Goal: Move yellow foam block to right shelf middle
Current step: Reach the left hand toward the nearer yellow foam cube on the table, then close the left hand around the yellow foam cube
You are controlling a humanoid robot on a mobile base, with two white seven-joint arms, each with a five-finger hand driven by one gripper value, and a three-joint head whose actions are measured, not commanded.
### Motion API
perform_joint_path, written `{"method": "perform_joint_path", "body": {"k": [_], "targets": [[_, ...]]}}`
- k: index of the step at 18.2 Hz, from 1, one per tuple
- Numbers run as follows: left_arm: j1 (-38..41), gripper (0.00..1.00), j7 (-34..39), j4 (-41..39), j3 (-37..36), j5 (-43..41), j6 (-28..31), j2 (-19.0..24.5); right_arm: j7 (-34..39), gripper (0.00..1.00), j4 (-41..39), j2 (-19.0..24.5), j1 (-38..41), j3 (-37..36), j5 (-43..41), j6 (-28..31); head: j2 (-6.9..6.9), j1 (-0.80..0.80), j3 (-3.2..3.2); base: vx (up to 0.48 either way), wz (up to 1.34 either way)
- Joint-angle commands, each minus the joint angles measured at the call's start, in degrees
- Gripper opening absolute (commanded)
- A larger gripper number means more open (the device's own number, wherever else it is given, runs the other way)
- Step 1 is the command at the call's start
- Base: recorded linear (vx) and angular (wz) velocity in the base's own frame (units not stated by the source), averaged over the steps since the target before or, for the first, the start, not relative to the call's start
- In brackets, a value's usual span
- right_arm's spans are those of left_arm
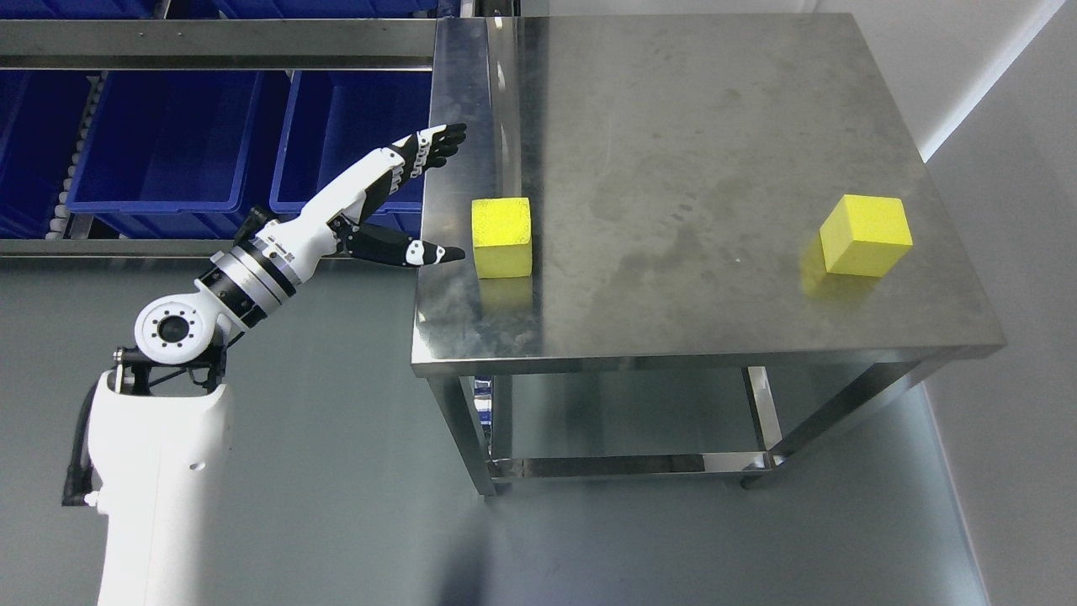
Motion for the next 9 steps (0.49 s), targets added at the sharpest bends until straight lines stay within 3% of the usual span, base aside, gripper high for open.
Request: {"method": "perform_joint_path", "body": {"k": [1, 9], "targets": [[-2.77, 0.98, -0.73, 6.58, -10.48, -2.8, 0.51, 2.35, 0.04, 1.0, -1.0, -1.0, 0.09, 0.04, 0.18, 0.01, 0.0, 0.0, 0.0, 0.0, 0.0], [-3.12, 0.97, -0.73, 12.47, -11.99, -3.06, 0.33, 0.94, 0.04, 1.0, -1.0, -1.0, 0.09, 0.04, 0.18, 0.01, 0.0, 0.0, 0.0, 0.0, 0.0]]}}
